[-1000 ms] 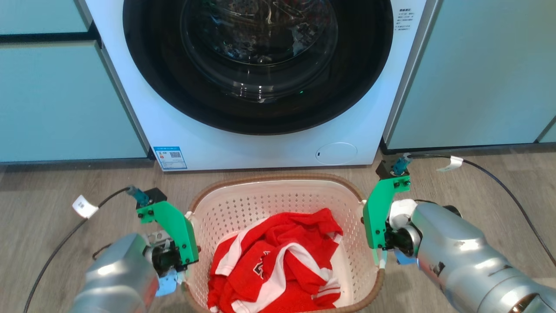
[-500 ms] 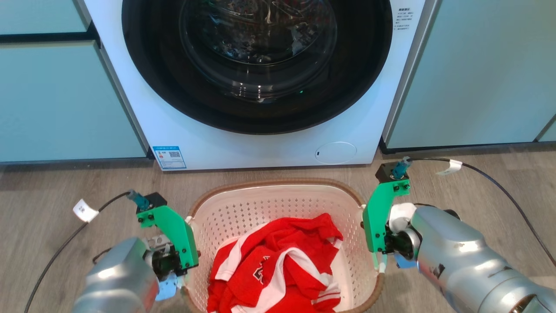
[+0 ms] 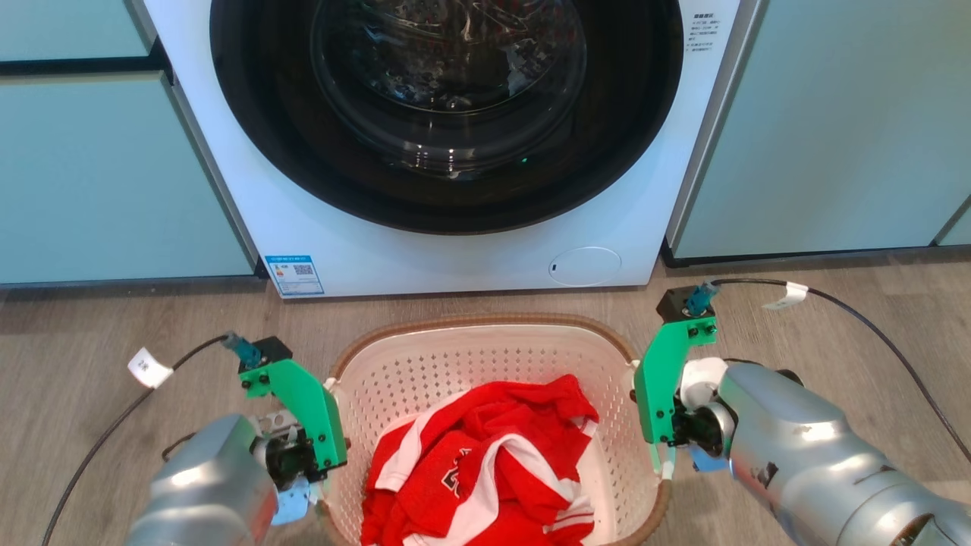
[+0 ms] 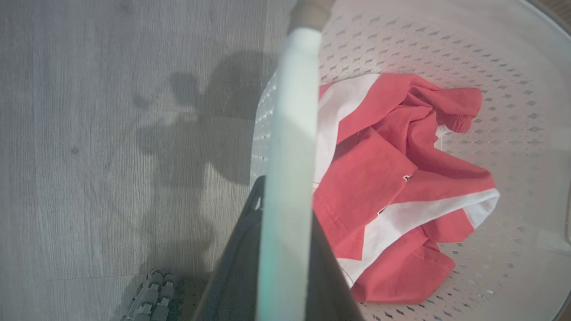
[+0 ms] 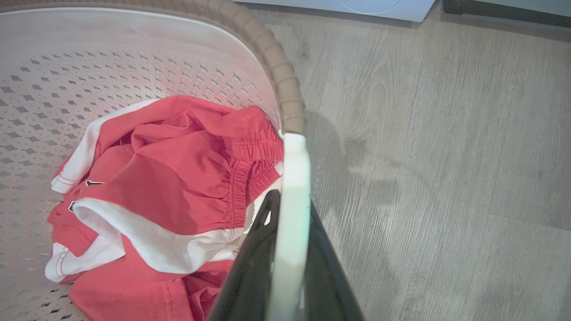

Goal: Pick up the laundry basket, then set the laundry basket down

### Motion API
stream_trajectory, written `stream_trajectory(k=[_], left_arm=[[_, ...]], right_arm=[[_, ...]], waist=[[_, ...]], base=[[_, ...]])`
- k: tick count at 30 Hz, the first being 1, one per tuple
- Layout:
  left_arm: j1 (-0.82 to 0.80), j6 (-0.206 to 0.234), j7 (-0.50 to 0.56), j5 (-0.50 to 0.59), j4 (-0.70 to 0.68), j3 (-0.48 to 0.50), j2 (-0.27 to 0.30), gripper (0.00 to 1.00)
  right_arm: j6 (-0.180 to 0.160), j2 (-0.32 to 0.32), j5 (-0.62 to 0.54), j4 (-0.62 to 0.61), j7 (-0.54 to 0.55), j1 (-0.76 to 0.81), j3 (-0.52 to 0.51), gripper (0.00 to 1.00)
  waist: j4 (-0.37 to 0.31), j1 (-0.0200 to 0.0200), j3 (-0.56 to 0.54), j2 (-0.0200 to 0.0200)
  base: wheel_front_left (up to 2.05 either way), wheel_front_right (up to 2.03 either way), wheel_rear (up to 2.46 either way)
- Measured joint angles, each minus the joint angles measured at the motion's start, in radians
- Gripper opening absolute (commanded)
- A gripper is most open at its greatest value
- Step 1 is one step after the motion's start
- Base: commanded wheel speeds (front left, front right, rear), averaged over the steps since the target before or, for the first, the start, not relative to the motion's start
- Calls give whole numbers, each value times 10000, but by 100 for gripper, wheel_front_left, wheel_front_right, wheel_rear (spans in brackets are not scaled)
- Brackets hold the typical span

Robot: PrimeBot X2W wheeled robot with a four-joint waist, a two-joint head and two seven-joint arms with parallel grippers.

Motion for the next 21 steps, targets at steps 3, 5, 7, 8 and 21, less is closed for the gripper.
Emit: stream_trajectory(k=[3,5,7,8,21], left_arm=[[0,0,0,-8,0,-4,0,0],[0,0,0,-75,0,-10,0,0],[0,0,-25,-75,-2,-13,-4,0],[0,0,-44,-75,-6,-17,-6,0],[-2,0,-499,-132,-240,-90,19,0]], right_arm=[[0,-8,73,17,-46,-4,109,0],[0,-21,136,19,-88,-10,157,0],[0,-48,178,23,-119,-15,205,0],[0,-63,228,23,-130,-18,230,0],[0,-109,499,81,-556,-247,512,0]], waist=[[-1,0,4,0],[8,0,13,0],[21,0,20,0],[30,0,20,0],[43,0,318,0]], base=[[0,0,0],[0,0,0],[0,0,0],[0,0,0],[0,0,0]])
